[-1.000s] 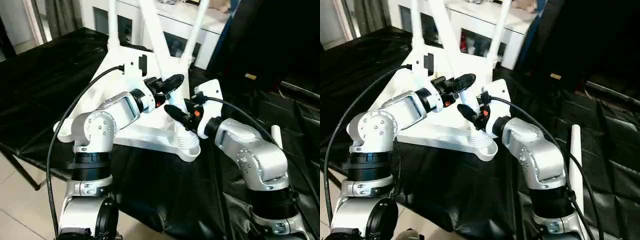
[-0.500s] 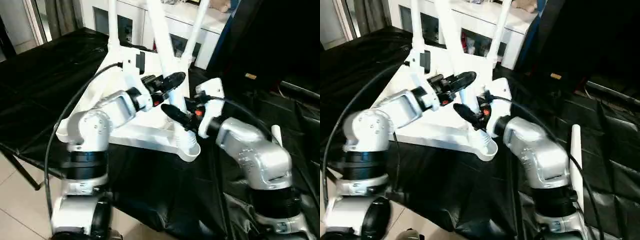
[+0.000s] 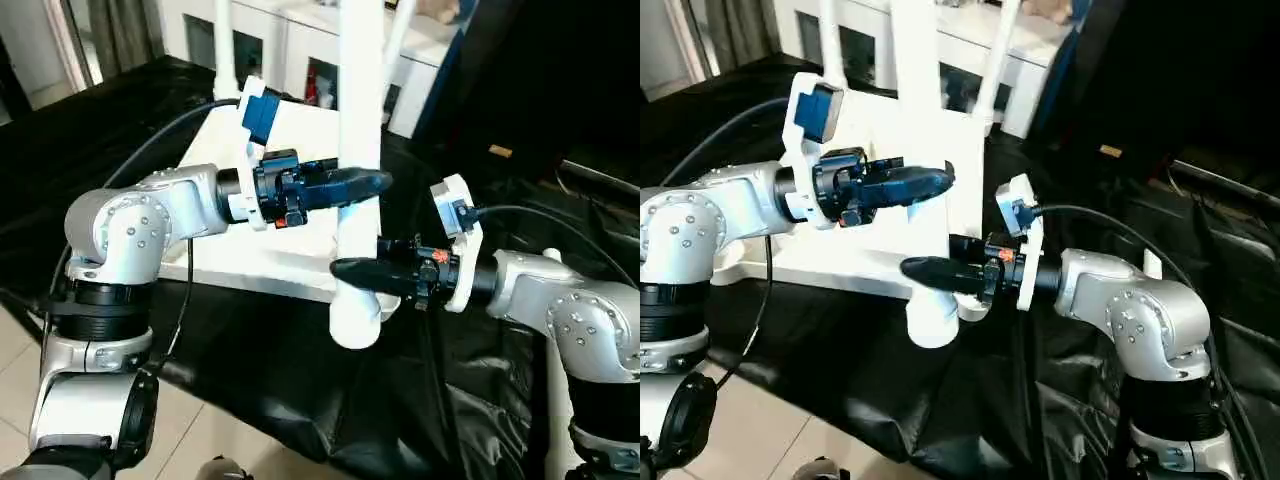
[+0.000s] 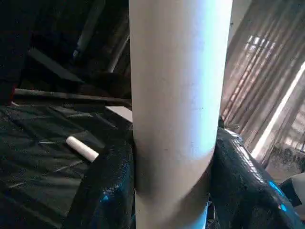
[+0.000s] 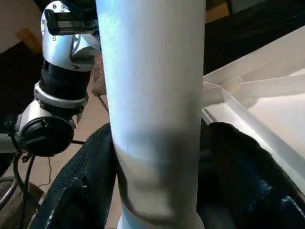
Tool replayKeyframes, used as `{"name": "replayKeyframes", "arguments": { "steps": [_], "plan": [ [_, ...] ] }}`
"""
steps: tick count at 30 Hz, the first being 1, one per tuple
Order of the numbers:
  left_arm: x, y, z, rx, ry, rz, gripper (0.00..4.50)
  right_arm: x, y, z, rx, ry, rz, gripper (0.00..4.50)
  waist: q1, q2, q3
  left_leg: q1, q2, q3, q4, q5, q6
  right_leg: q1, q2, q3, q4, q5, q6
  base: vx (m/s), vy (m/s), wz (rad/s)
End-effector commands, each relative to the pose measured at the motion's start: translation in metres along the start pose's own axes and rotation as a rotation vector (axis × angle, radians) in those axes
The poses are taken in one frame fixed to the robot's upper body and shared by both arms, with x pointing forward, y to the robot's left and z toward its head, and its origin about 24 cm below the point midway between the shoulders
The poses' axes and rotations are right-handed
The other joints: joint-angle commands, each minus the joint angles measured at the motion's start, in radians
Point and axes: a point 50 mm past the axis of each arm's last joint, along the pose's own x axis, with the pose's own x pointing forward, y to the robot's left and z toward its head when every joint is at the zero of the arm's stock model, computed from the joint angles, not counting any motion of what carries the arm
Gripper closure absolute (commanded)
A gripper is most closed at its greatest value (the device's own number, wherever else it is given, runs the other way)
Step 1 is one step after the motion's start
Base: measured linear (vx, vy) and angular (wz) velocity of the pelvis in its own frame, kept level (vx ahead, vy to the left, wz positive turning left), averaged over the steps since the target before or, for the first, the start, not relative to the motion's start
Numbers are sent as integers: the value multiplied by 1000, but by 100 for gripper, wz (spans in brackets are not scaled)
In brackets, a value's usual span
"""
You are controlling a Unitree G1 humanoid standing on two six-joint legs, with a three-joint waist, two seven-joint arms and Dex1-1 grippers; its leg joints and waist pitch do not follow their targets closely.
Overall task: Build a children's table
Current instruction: Pick table leg
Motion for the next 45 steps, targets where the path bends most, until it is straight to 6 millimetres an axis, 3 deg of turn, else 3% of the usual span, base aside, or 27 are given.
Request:
{"name": "replayKeyframes", "arguments": {
  "steps": [1,5,10,11,13,14,20,28,30,35,40,41,45],
  "plan": [
    [11,-16,8,39,-6,-132,264,-8,-9,-5,25,29,-88,150,2,26,-66,24,35,-21,-67,-161,-95,41,-88,52,-72,-126,-136,0,0,0],
    [12,-20,9,45,-13,-195,264,-5,-4,-8,53,47,-41,177,2,25,-68,23,35,-22,-67,-153,-96,43,-87,52,-72,-120,-129,0,0,0],
    [9,-12,8,76,-37,-139,264,-2,-11,-8,42,29,-109,218,2,22,-69,21,35,-21,-66,-134,-92,42,-87,52,-69,-96,-130,0,0,0],
    [9,-9,7,87,-37,-107,264,-1,-12,-7,35,22,-127,233,0,19,-69,21,35,-21,-67,-136,-95,42,-88,52,-70,-102,-128,0,0,0],
    [10,-3,5,99,-27,-36,264,0,-16,-5,13,5,-177,242,1,22,-68,22,35,-21,-67,-145,-99,41,-89,52,-71,-124,-122,0,0,0],
    [11,2,3,98,-21,18,209,1,-19,-3,-1,-7,-216,249,0,21,-68,22,35,-22,-67,-150,-107,39,-88,52,-71,-131,-117,0,0,0],
    [19,30,-7,95,-18,414,182,14,-31,4,-104,-33,-413,258,-3,18,-70,20,37,-24,-65,-136,-116,41,-90,53,-68,-111,-103,0,0,0],
    [33,40,-19,62,-86,622,182,33,-35,7,-151,-46,-562,259,-9,14,-73,18,33,-22,-62,-106,-96,46,-84,54,-64,-38,-96,0,0,0],
    [32,43,-18,60,-104,655,211,35,-34,8,-162,-45,-567,259,-9,15,-70,19,33,-22,-63,-118,-94,44,-83,54,-68,-55,-86,0,0,0],
    [32,43,-16,45,-124,650,254,39,-31,7,-185,-40,-561,259,-9,17,-70,20,33,-24,-64,-132,-99,43,-83,54,-70,-79,-64,0,0,0],
    [30,39,-14,48,-133,616,262,41,-30,10,-218,-57,-560,261,-10,21,-70,22,33,-23,-64,-141,-104,40,-82,54,-68,-61,-72,0,0,0],
    [30,38,-13,49,-136,618,262,42,-29,10,-207,-67,-548,205,-10,19,-70,21,33,-23,-64,-142,-103,41,-82,53,-69,-61,-72,0,0,0],
    [29,34,-10,58,-125,545,263,36,-31,13,-144,-88,-517,170,-9,20,-71,22,32,-23,-64,-142,-96,41,-82,53,-68,-61,-74,0,0,0]
  ]
}}
